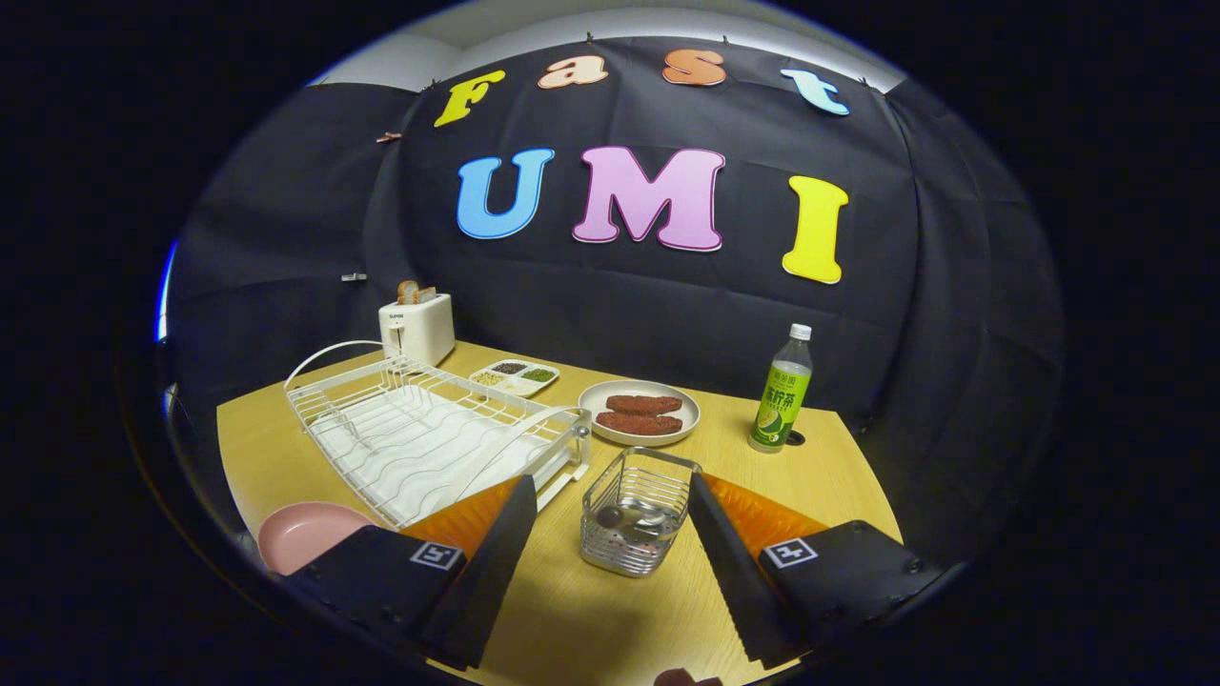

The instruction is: Take the plate from the dish rack, then take the spoon from the basket and place it into the plate.

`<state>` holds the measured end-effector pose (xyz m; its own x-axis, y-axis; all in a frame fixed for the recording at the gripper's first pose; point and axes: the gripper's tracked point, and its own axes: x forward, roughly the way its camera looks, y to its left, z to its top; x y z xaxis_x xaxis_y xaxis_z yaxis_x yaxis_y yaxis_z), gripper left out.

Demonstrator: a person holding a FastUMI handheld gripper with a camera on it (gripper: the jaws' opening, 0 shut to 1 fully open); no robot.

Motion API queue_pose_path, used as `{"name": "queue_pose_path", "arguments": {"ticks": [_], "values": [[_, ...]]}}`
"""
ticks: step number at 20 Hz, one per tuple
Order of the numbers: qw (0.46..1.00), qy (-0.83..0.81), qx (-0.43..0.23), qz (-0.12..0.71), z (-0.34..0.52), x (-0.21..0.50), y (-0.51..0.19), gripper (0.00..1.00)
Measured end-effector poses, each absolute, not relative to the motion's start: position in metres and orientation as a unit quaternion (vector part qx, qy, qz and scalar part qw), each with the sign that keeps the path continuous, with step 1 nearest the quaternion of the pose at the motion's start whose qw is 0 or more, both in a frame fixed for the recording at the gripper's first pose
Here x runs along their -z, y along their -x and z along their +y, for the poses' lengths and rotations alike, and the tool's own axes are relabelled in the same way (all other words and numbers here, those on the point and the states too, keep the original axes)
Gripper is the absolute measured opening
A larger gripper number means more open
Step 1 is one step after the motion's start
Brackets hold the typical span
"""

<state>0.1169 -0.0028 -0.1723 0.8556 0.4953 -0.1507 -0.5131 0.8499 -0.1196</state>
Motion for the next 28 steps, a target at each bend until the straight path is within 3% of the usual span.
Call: {"name": "queue_pose_path", "arguments": {"ticks": [3, 5, 9, 12, 14, 25, 28], "values": [[0.965, 0.076, -0.243, 0.062, 0.001, 0.190, -0.139, 0.97], [0.968, 0.074, -0.233, 0.064, 0.002, 0.201, -0.150, 0.90], [0.964, 0.081, -0.248, 0.055, 0.018, 0.205, -0.151, 0.67], [0.963, 0.096, -0.248, 0.051, 0.024, 0.207, -0.146, 0.41], [0.963, 0.084, -0.246, 0.065, 0.023, 0.210, -0.145, 0.31], [0.960, 0.010, -0.262, 0.099, 0.013, 0.197, -0.146, 0.31], [0.970, 0.005, -0.230, 0.075, 0.003, 0.182, -0.158, 0.14]]}}
